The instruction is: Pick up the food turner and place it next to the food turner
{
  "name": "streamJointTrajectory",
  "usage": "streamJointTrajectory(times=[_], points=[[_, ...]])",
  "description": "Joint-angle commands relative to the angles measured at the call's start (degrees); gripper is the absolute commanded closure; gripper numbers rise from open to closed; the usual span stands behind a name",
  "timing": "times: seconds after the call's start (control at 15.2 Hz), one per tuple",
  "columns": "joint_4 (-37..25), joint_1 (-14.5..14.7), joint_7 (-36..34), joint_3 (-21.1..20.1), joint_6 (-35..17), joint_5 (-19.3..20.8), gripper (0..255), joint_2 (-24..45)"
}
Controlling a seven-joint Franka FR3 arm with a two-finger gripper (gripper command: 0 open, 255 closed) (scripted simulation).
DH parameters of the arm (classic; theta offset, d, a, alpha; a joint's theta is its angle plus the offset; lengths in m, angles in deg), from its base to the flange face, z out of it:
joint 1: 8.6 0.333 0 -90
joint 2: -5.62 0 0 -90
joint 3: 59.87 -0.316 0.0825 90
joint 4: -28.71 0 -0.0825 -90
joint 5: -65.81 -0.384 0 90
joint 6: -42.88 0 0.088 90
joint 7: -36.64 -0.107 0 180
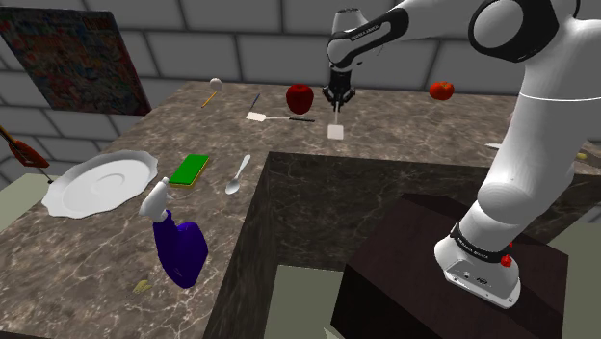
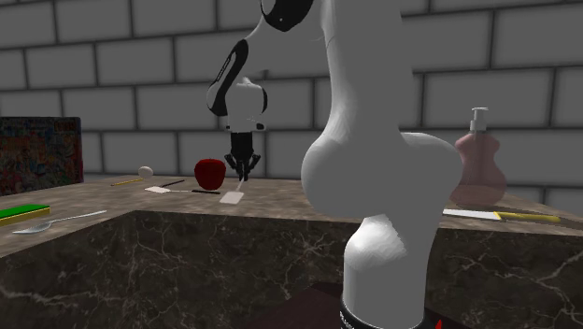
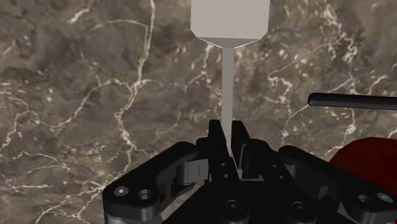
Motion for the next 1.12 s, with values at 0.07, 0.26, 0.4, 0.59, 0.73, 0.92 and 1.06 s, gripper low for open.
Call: streamJointTrajectory(times=[0.07,0.26,0.4,0.59,0.73,0.92,1.06], points=[[0.96,0.00,-0.10,0.01,-1.94,0.05,255,0.96],[1.99,0.00,-0.20,0.02,-3.95,0.10,255,1.94],[2.31,0.00,-0.23,0.03,-4.62,0.12,255,2.28],[2.31,0.00,-0.23,0.03,-4.62,0.12,255,2.28],[2.31,0.00,-0.23,0.03,-4.62,0.12,255,2.28],[2.31,0.00,-0.23,0.03,-4.61,0.12,0,2.28],[2.31,0.00,-0.23,0.03,-4.61,0.12,0,2.28]])
